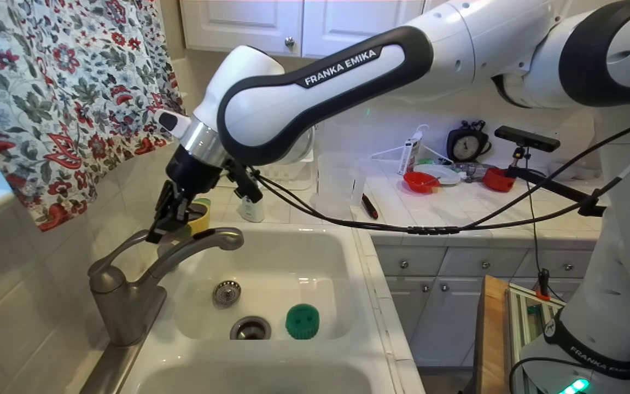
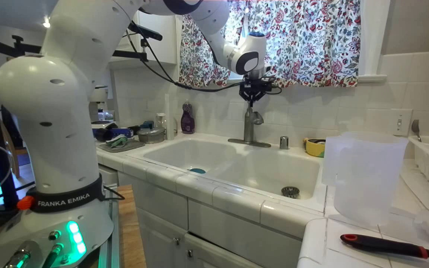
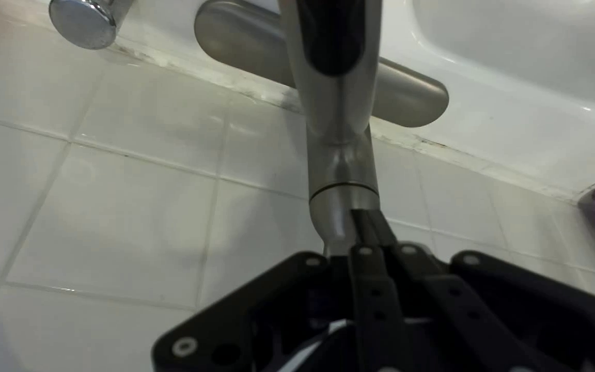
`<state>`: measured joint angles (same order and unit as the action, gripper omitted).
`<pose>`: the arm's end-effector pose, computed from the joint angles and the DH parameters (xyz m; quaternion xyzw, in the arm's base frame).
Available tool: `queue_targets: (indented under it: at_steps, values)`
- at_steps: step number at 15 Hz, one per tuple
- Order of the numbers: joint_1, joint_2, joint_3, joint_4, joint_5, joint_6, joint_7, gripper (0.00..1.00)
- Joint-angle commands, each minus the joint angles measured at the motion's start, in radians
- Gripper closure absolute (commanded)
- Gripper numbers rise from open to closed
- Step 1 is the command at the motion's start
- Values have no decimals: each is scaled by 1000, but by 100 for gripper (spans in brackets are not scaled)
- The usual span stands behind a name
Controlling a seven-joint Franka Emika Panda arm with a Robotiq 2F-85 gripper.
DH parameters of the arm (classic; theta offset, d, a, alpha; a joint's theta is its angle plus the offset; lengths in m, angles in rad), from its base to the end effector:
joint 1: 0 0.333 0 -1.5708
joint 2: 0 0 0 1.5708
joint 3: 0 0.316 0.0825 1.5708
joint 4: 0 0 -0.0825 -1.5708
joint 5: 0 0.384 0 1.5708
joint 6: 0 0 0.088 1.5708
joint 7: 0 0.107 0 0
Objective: Move the faucet handle upwards
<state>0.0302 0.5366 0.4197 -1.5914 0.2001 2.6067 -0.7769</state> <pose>0.6778 0.2634 0.4006 -0.8437 -0.4452 -0.2740 0.1220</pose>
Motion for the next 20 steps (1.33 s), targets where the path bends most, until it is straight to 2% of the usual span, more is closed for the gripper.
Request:
queue_targets:
  at_steps: [1,5,20]
  values:
    - [-14,26,31,37,50,-1,-54,100]
    - [-23,25,42,33,80,34,-78,100]
    - [-64,33,99,35,182,56,-193,100]
